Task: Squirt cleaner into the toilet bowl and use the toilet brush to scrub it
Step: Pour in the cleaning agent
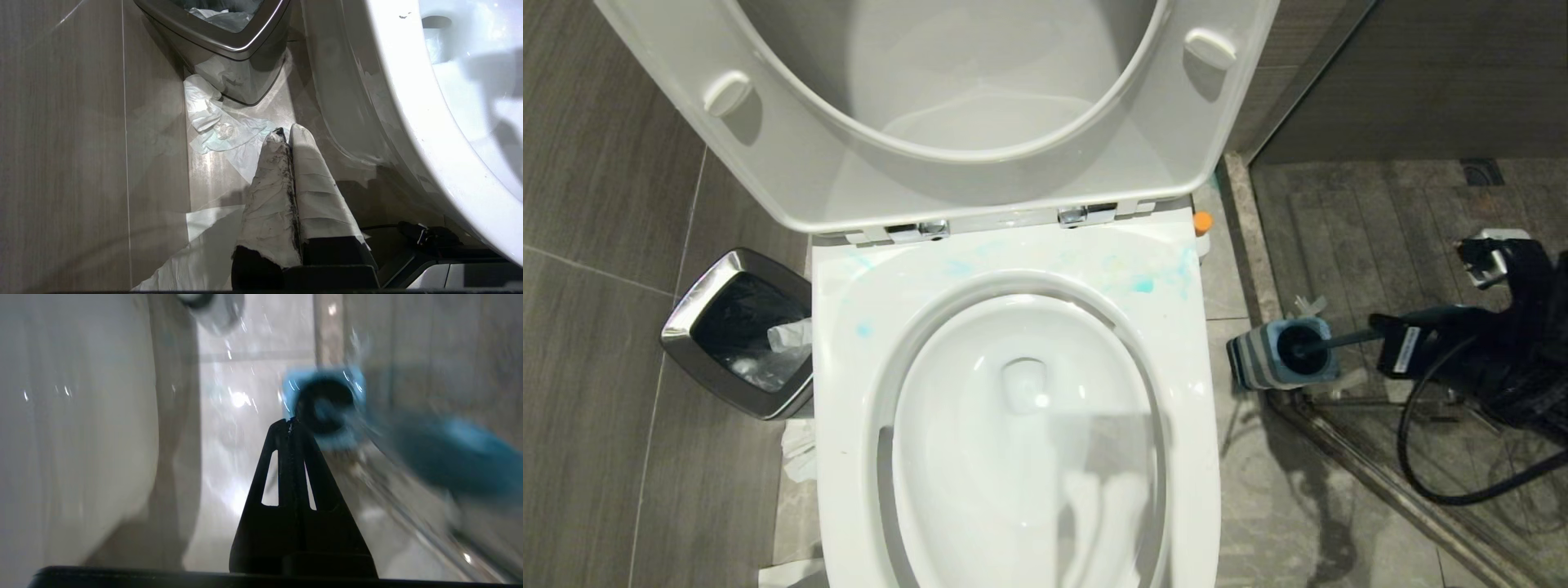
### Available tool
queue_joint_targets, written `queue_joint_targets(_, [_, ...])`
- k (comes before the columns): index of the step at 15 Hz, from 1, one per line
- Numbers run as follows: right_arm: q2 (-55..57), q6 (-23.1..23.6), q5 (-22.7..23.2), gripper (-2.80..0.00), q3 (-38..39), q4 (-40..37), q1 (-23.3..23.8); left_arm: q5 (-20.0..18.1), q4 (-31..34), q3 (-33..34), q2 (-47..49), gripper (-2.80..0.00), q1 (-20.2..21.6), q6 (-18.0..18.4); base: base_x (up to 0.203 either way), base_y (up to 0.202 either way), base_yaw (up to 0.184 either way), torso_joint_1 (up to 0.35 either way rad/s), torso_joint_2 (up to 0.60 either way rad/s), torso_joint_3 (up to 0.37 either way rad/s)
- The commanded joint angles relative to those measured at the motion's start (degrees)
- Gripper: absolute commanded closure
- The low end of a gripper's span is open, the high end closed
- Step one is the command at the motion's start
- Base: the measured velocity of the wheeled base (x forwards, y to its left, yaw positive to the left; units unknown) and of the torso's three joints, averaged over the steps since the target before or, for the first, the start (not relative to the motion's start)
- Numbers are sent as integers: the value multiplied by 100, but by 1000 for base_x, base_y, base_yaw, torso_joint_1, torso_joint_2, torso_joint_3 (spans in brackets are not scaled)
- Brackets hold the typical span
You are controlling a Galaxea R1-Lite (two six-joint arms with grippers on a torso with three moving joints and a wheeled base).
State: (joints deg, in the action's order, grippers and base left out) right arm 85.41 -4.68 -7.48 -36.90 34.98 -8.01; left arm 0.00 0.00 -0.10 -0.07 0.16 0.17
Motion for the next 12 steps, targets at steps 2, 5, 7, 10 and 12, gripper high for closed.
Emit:
queue_joint_targets(2, [902, 81, -477, 0, 69, 387, -531, 0, 0, 1, 7, 0, 2, 0, 0, 0, 0, 0, 0, 0])
queue_joint_targets(5, [1263, -39, -694, 0, 412, 478, -544, 0, 0, 1, 7, 0, 2, 0, 0, 0, 0, 0, 0, 0])
queue_joint_targets(7, [1564, -83, -691, 0, 697, 1204, -544, 0, 0, 1, 7, 0, 2, 0, 0, 0, 0, 0, 0, 0])
queue_joint_targets(10, [2072, -102, -670, 0, 993, 2404, -546, 0, 0, 1, 7, 0, 2, 0, 0, 0, 0, 0, 0, 0])
queue_joint_targets(12, [2437, -97, -667, -280, 985, 2975, -552, 0, 0, 1, 7, 0, 2, 0, 0, 0, 0, 0, 0, 0])
